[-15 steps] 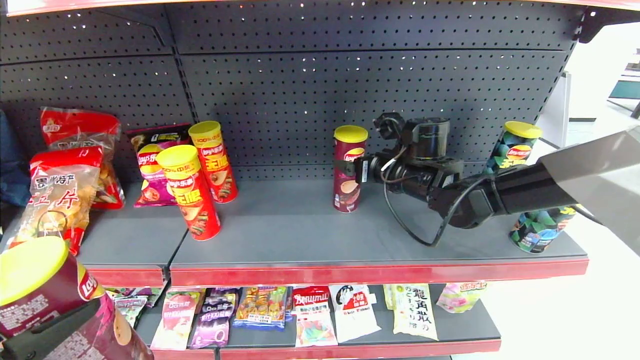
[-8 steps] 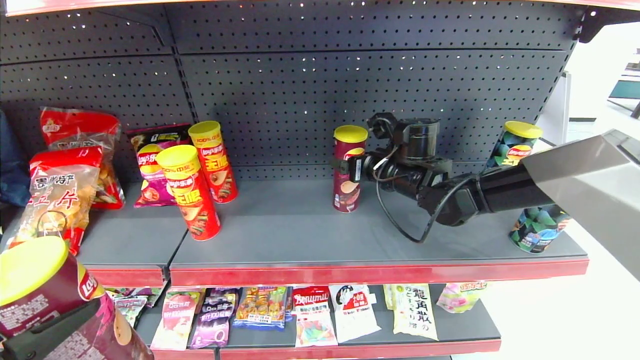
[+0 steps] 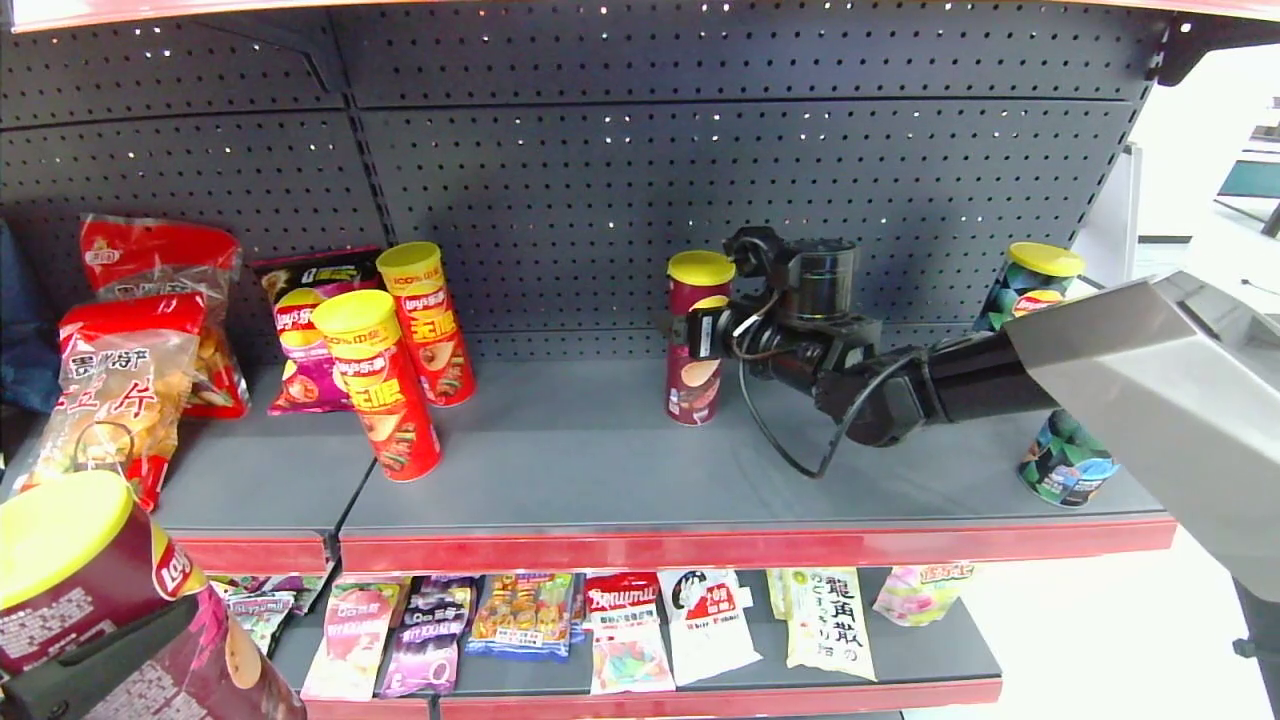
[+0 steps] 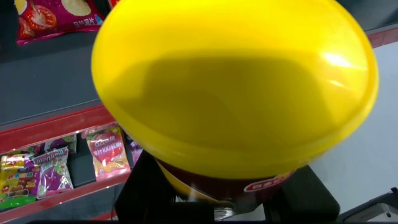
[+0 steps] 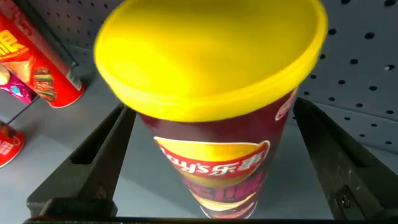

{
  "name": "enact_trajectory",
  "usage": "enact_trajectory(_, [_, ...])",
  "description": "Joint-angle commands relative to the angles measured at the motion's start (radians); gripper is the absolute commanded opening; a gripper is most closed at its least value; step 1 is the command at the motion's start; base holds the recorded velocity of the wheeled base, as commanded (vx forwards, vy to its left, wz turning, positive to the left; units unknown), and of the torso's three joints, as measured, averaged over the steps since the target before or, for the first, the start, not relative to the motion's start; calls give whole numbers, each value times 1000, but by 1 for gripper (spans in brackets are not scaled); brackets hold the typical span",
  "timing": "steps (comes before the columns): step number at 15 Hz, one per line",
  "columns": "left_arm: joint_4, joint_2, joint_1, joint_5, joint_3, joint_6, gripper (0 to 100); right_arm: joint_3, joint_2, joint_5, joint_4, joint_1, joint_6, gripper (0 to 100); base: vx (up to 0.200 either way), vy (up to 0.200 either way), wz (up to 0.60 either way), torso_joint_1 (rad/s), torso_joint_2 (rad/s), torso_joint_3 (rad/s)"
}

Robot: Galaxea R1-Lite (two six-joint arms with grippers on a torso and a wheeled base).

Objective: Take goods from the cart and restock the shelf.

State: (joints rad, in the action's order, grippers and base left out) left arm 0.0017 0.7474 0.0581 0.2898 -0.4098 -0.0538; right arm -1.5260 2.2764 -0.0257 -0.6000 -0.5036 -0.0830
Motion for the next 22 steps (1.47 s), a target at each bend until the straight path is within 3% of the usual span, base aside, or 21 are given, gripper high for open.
enact_trajectory(1, [0,0,0,0,0,-1,0,-19,17,-3,0,0,0,100,0,0,0,0,0,0])
enact_trajectory(6, [0,1,0,0,0,-1,0,-49,41,-16,0,-1,0,100,0,0,0,0,0,0])
enact_trajectory(7, [0,3,0,0,0,-1,0,-60,48,-17,-1,0,0,0,0,0,0,0,0,0])
enact_trajectory(13, [0,3,0,0,0,-1,0,-49,25,-63,0,-35,0,0,0,0,0,0,0,0])
enact_trajectory(22, [0,-3,0,0,3,0,0,242,-222,-252,12,-102,11,0,0,0,0,0,0,0])
